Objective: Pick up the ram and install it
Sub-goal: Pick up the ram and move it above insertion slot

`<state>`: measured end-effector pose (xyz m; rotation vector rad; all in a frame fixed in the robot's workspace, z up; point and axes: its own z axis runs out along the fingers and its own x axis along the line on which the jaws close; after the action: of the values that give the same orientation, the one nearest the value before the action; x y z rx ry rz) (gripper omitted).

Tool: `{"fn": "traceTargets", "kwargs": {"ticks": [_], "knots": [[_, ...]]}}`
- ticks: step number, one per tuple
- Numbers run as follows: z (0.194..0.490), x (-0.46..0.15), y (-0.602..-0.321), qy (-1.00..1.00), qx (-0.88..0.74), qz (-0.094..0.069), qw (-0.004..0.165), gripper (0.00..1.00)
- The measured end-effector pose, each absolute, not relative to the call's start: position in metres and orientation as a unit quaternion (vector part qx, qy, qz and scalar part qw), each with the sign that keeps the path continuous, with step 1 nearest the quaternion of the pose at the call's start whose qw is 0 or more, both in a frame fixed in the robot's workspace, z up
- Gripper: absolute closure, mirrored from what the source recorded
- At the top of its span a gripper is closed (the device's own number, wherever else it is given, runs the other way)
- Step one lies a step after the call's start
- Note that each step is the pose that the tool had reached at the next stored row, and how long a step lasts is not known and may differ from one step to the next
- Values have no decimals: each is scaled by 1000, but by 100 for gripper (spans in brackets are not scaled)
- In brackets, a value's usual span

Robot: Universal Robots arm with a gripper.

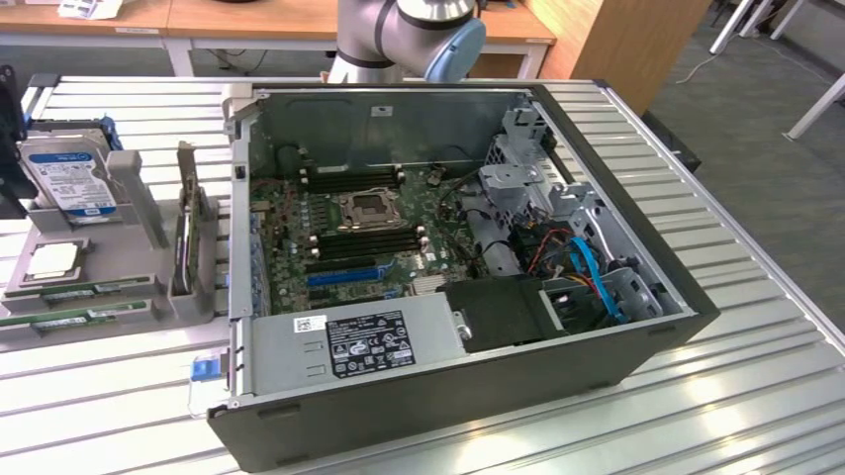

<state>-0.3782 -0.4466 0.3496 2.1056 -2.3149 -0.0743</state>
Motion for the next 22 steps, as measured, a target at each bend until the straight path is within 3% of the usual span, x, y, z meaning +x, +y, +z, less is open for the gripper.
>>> {"fn": "traceTargets", "kwargs": {"ticks": [22], "knots": [[328, -378, -447, -736, 677, -24, 6, 71]]}}
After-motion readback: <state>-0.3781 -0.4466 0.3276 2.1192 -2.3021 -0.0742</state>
